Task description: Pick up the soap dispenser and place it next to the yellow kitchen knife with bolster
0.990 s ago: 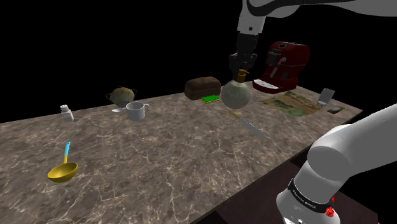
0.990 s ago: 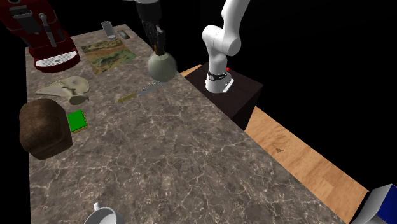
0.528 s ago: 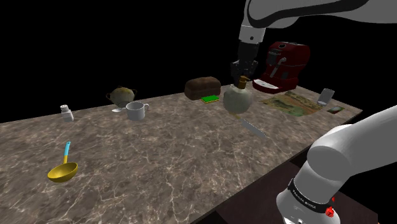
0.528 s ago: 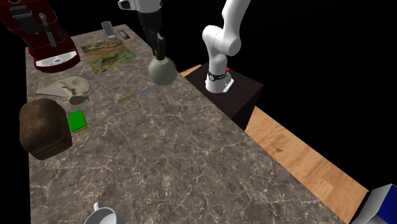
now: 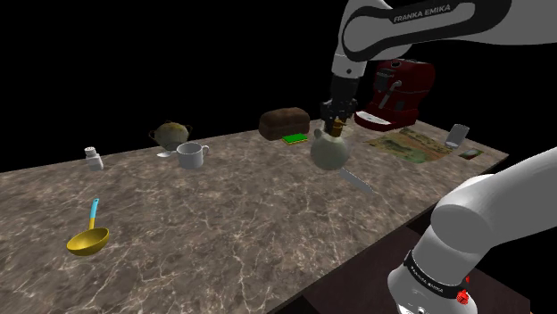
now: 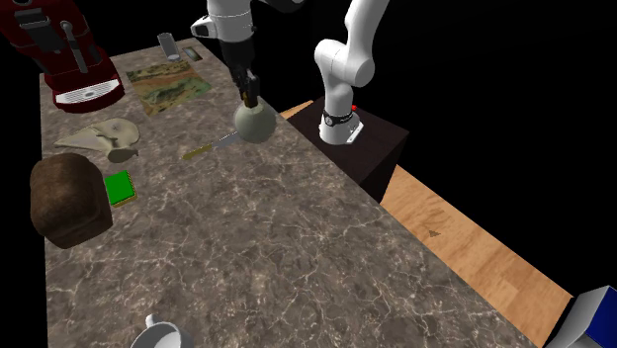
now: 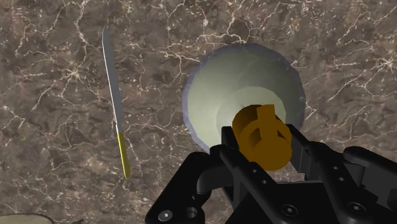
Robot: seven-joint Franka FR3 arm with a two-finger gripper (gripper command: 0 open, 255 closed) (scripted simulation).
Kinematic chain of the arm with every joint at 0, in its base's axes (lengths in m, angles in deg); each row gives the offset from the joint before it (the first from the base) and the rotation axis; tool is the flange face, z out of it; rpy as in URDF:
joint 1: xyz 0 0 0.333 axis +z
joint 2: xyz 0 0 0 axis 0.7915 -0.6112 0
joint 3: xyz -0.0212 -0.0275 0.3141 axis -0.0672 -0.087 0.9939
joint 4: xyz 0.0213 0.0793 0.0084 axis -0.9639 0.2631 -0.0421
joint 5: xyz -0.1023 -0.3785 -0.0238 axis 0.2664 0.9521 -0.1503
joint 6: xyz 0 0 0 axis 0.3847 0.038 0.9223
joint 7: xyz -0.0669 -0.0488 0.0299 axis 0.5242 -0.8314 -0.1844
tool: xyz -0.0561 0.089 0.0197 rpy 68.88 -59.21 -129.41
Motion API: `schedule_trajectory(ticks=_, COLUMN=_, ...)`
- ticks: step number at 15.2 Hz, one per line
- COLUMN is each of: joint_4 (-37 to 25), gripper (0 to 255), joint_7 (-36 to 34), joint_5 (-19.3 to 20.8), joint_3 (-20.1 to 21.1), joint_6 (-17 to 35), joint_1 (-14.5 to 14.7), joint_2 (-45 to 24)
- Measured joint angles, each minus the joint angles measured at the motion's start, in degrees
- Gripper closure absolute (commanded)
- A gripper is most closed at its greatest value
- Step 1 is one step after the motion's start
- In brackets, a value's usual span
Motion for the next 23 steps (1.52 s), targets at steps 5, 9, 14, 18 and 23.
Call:
schedule_trajectory(ticks=5, joint_4=3.7, gripper=255, joint_7=0.0, joint_5=-0.1, joint_3=0.1, joint_6=4.1, joint_1=0.0, joint_2=-0.4)
schedule_trajectory(ticks=9, joint_4=6.3, gripper=255, joint_7=-0.1, joint_5=-0.1, joint_3=0.3, joint_6=7.5, joint_1=0.1, joint_2=-1.2)
schedule_trajectory(ticks=14, joint_4=9.1, gripper=255, joint_7=-0.3, joint_5=-0.2, joint_3=0.5, joint_6=11.6, joint_1=0.1, joint_2=-2.6)
schedule_trajectory(ticks=18, joint_4=11.6, gripper=255, joint_7=-0.3, joint_5=-0.2, joint_3=0.5, joint_6=15.1, joint_1=0.1, joint_2=-3.6)
schedule_trajectory(ticks=23, joint_4=13.9, gripper=255, joint_7=-0.4, joint_5=-0.2, joint_3=0.7, joint_6=19.2, joint_1=0.1, joint_2=-5.3)
